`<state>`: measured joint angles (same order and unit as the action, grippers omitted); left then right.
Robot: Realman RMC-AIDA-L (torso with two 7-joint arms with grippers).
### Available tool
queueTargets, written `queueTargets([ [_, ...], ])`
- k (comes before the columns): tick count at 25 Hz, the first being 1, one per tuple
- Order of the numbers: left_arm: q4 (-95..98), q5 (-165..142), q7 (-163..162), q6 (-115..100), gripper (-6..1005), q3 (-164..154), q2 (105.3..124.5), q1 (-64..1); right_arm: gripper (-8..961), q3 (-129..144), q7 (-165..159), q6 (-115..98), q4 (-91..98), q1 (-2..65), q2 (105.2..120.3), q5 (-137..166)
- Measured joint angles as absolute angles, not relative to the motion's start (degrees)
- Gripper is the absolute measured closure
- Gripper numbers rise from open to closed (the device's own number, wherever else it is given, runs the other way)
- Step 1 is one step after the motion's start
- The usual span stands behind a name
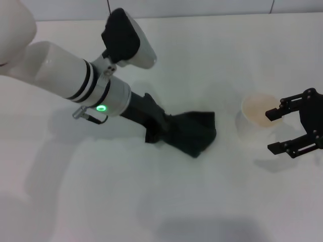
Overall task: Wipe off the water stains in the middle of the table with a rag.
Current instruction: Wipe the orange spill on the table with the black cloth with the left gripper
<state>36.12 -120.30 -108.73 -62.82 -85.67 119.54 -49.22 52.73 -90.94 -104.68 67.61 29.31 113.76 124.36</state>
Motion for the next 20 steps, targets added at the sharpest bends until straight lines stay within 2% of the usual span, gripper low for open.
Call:
queueTargets([
  [13, 34.2, -121.6, -113.3, -57.4, 937, -81.3, 119.44, -49.6, 189, 52.7, -90.3, -105.5, 68.1, 28.8, 113.94, 124.3],
  [20, 34.7, -115.3, -113.1, -58.2, 937, -93.8, 119.7, -51.7, 190, 52.5, -90.3, -105.6, 68.3, 28.8, 113.9, 124.3],
])
